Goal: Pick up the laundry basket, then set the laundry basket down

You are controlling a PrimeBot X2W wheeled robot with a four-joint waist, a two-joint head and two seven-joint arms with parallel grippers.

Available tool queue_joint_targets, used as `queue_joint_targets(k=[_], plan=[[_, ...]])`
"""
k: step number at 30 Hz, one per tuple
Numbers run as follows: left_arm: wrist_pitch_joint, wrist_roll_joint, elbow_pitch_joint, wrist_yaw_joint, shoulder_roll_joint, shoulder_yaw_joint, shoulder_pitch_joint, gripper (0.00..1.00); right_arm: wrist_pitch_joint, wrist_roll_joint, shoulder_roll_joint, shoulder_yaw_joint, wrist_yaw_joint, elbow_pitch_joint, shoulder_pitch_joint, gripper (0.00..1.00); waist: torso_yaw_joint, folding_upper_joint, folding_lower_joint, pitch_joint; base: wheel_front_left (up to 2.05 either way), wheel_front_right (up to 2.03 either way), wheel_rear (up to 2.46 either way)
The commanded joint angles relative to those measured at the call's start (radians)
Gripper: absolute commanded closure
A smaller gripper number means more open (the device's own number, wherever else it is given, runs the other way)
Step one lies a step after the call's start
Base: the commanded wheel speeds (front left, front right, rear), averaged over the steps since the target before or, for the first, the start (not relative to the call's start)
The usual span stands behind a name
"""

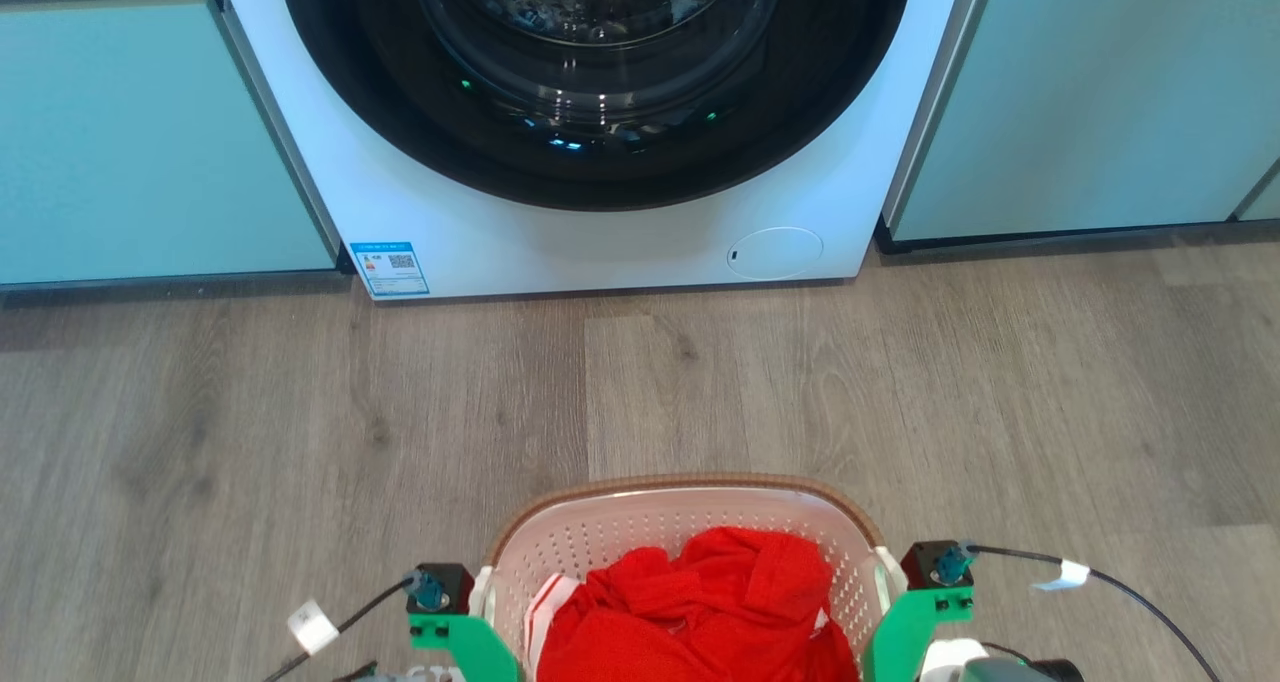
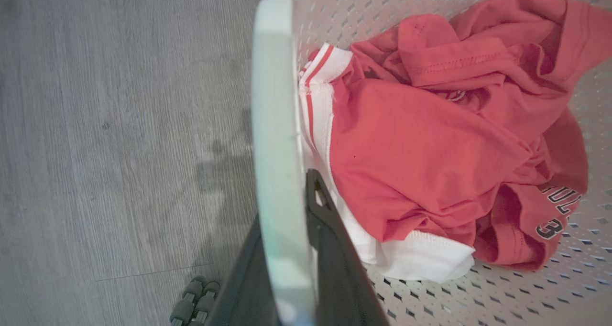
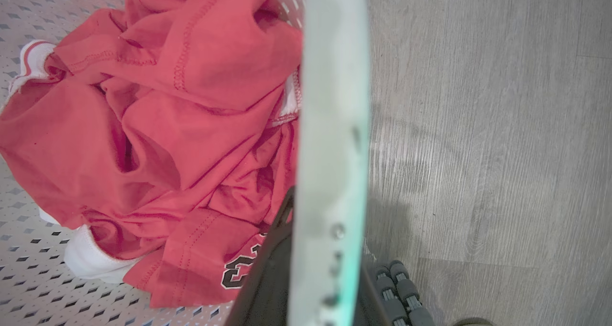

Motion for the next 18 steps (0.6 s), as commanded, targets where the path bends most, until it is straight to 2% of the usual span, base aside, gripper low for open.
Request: queue_joint_targets(k=[1, 18], plan=[[-0.008, 0.000, 0.002, 0.000, 0.028, 0.007, -0.024, 1.00, -0.011, 0.002, -0.008, 0.018, 0.001, -0.003, -0.016, 1.00, 0.000, 0.0001, 0.0001, 0.001, 0.00, 0.00, 0.00], [-0.022, -0.029, 0.009, 0.005, 0.028, -0.023, -0.043, 1.00, -0.029, 0.047, -0.008, 0.061, 0.001, 0.005, -0.042, 1.00, -0.002, 0.0001, 0.0001, 0.033, 0.00, 0.00, 0.00]])
